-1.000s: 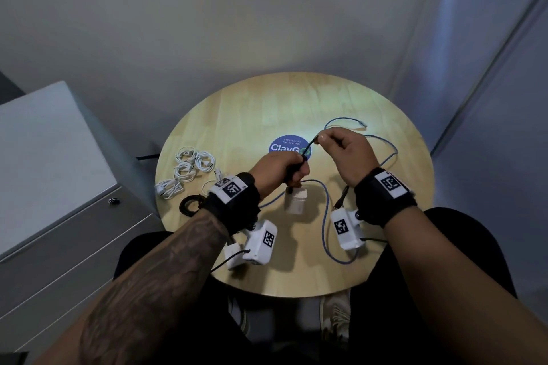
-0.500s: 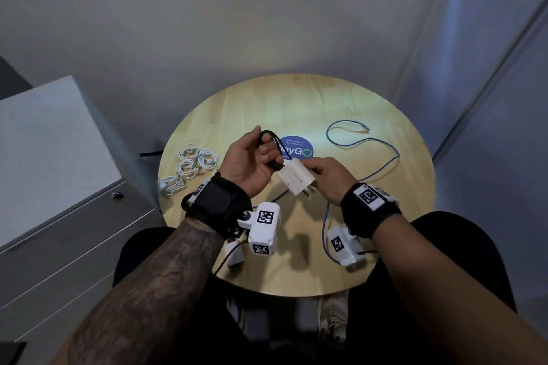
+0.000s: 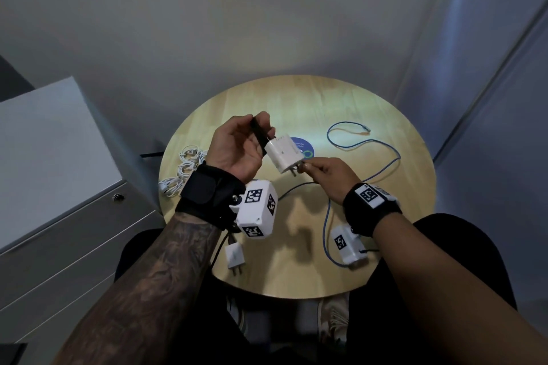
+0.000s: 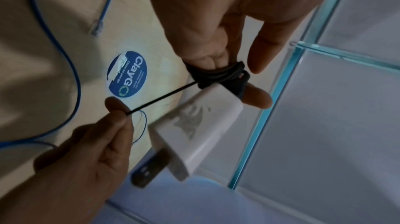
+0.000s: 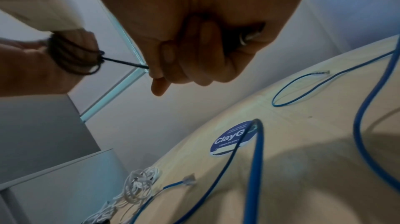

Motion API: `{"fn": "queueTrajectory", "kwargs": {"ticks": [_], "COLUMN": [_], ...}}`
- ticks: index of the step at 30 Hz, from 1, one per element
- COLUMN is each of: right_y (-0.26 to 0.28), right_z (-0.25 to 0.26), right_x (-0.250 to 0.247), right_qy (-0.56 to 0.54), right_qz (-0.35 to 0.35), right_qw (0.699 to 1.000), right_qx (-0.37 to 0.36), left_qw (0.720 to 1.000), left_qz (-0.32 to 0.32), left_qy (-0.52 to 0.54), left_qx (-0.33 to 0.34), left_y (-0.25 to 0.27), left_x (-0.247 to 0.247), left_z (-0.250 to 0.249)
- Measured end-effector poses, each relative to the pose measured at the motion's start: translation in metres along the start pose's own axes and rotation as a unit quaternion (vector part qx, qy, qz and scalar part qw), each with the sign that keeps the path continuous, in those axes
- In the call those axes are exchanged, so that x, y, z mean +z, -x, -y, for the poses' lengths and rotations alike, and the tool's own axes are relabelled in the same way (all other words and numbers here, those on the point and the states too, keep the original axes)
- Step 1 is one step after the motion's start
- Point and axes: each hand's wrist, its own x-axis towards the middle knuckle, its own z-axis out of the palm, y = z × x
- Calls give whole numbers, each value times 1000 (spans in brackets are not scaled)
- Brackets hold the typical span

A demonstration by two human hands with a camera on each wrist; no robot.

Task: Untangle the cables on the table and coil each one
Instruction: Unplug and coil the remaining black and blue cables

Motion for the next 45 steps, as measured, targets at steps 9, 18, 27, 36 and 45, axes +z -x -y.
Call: {"fn": "queueTrajectory", "kwargs": {"ticks": [9,18,27,36,45], "right_y": [-6,16,24,19,26], "right_z": [-12,3,23,16,24], "right_x": [-8,21,-7,-5,1], "right_qy": [19,40,175,34,-119], "right_qz": [-23,64,-62,-56,44], "right_qw": [999,997,967,992,991], "right_qx": [12,-24,-174,-106,-48], "left_qw": [988,995,823,866,923], "left_qz": [97,15,89,151,145], "left_qy": [-95,-84,-548,-470,-306], "left_qx": [-71,55,120,-77,-183], "left_y": [18,-40,-38,-18,-13], "left_x": [14,-1,-32,-33,-38], "left_z": [12,21,48,48,42]}}
